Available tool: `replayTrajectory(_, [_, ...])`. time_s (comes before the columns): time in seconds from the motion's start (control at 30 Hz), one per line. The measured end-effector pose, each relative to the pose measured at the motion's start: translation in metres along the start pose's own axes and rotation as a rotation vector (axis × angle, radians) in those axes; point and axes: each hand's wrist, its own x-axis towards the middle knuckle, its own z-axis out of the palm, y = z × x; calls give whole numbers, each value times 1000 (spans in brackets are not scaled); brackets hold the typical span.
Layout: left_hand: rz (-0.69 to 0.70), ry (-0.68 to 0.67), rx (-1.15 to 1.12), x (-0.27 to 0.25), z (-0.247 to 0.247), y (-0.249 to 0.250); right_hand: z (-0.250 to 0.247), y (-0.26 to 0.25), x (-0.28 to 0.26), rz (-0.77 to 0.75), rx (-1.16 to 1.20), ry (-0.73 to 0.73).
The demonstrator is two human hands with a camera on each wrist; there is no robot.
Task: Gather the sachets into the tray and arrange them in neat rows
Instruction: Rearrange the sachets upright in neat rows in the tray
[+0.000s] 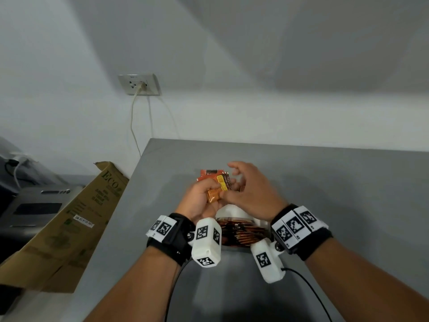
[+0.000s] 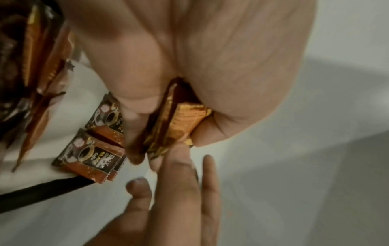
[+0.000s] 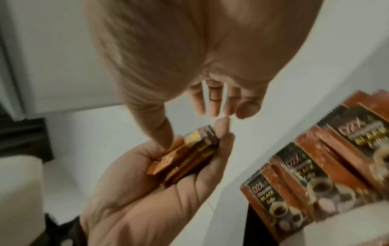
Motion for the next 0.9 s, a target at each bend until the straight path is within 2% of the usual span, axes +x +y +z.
replayTrajectory(0.1, [-2,27,60,-2,3,0,-5,-8,-2,-154,-165,-107])
replayTrajectory(0.17, [-2,-19,57,-6,5,-1,-5,-5,0,-193,-157,-120])
replayTrajectory(0.23, [-14,-62,20,-9,7,-2,-6,-3,1,-172,-126,-65])
replayTrajectory(0.3, [-8,-30,8,-8,8,-3,-8,-5,-1,-142,-86,-12])
replayTrajectory(0.47, [118,55,145,-4,5,-7,-11,-4,-2,-61,98,35])
replayTrajectory(0.53, [110,85,148,-4,4,-8,-8,-1,-2,-43,130,110])
replayTrajectory(0.67, [60,89,105,-3,2,-8,-8,1,-3,-92,39,422])
replayTrajectory(0.7, [82,78,108,-4,3,-9,-7,0,-5,-133,-22,415])
replayTrajectory(0.77, [149,67,116,-5,8,-10,-3,-1,-10,-192,-98,255])
replayTrajectory(0.83, [221,114,145,-6,12,-8,-2,0,-15,-127,-43,58])
replayTrajectory(0.9, [239,132,172,-7,14,-5,-7,1,-14,-7,144,58])
